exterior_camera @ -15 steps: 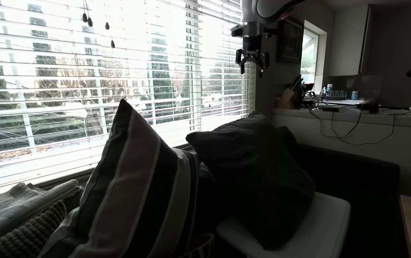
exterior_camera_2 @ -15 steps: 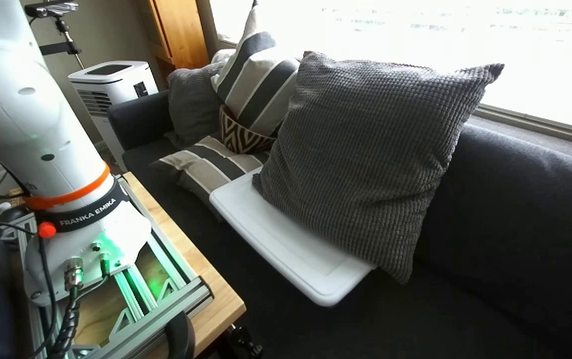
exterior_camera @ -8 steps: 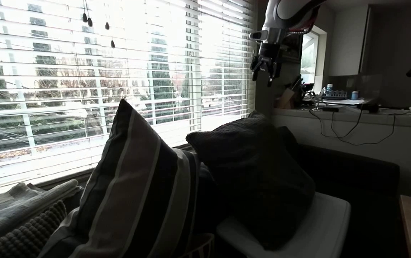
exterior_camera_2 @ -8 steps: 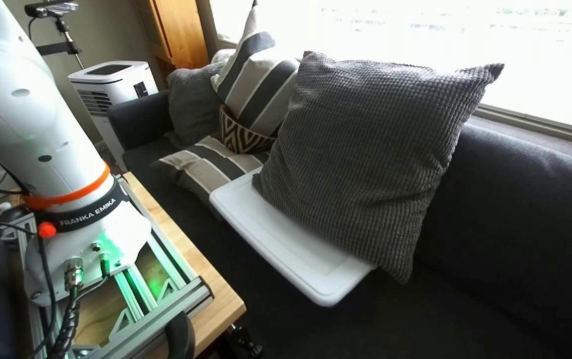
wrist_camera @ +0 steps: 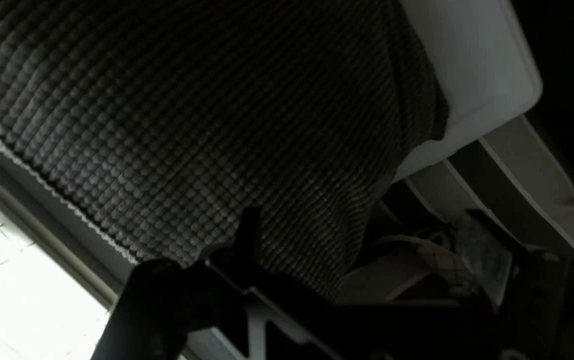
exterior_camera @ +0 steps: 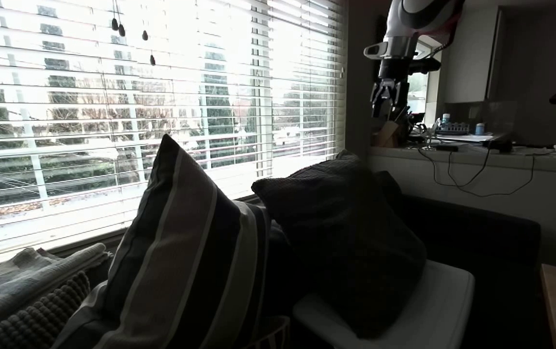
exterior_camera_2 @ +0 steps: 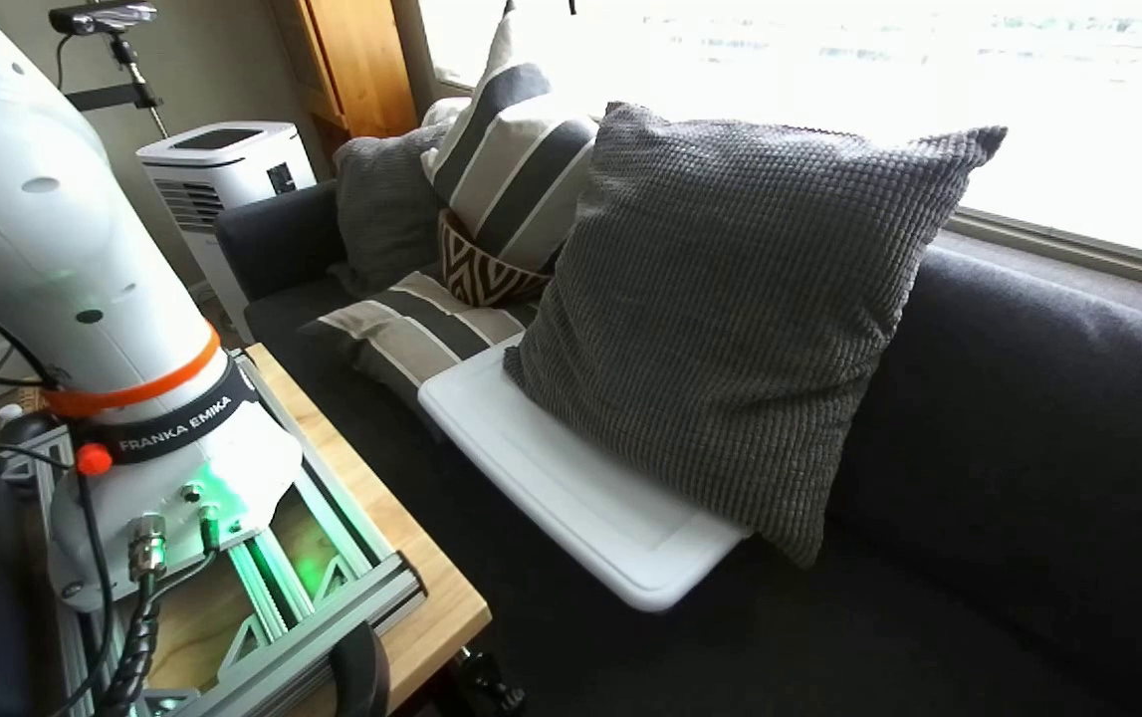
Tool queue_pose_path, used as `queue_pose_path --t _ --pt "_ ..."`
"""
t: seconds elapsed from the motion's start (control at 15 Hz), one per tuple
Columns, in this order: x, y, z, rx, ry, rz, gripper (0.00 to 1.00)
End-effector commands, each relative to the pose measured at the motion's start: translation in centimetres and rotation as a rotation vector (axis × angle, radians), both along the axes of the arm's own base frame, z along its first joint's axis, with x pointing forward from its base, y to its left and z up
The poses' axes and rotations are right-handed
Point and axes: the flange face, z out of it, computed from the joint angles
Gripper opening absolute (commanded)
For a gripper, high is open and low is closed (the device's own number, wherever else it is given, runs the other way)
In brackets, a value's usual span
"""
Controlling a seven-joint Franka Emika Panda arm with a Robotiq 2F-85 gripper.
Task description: Pick up the grey pillow on the right and put it on the white lid
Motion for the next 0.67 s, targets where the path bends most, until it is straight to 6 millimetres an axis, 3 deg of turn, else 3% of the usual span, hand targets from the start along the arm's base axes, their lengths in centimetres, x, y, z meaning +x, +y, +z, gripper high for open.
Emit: queue_pose_path --t 0.0,0.27,0.33,0.6 --pt "-3.4 -0.7 -0.3 0.032 0.099 -0.173 1.00" --pt "-6.2 -1.6 0.9 -0.013 0.072 -0.393 1.00" --pt "-4.0 -1.6 0.6 0.013 0.087 -0.305 1.00" --pt "-5.5 -1.7 1.4 -0.001 0.068 -0.372 1.00"
